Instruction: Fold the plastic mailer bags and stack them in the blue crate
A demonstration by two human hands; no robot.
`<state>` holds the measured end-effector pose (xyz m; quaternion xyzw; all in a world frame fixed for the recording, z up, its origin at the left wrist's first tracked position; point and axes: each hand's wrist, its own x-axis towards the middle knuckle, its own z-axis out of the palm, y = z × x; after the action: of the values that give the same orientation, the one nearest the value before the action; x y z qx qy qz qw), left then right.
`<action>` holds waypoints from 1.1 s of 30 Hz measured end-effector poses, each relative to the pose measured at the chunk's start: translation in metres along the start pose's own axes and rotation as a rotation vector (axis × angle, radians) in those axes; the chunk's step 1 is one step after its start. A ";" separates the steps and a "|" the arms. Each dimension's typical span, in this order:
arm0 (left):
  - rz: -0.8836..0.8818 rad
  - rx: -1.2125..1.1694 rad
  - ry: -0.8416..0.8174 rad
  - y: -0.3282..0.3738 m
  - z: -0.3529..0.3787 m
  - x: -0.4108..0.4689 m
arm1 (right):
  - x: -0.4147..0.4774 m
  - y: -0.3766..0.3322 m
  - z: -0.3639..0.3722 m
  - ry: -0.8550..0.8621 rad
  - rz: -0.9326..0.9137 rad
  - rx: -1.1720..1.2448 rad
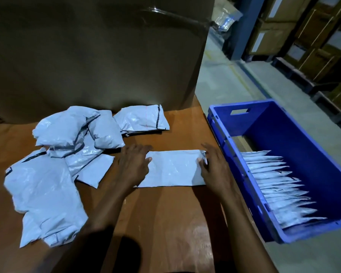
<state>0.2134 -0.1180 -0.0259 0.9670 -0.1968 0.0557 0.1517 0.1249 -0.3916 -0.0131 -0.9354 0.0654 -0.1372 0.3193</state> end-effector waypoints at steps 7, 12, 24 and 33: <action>0.050 0.013 -0.005 0.042 0.056 -0.044 | -0.023 -0.003 0.045 -0.127 -0.173 -0.211; 0.050 0.097 0.020 0.043 0.061 -0.044 | -0.028 -0.002 0.062 -0.147 -0.208 -0.309; -0.009 0.101 0.038 0.042 0.074 -0.039 | -0.020 0.002 0.073 -0.122 -0.154 -0.355; 0.004 0.077 -0.035 0.037 0.073 -0.038 | -0.026 -0.003 0.072 -0.190 -0.069 -0.384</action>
<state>0.1673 -0.1598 -0.0911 0.9726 -0.1988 0.0468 0.1108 0.1220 -0.3421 -0.0719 -0.9894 0.0279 -0.0444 0.1352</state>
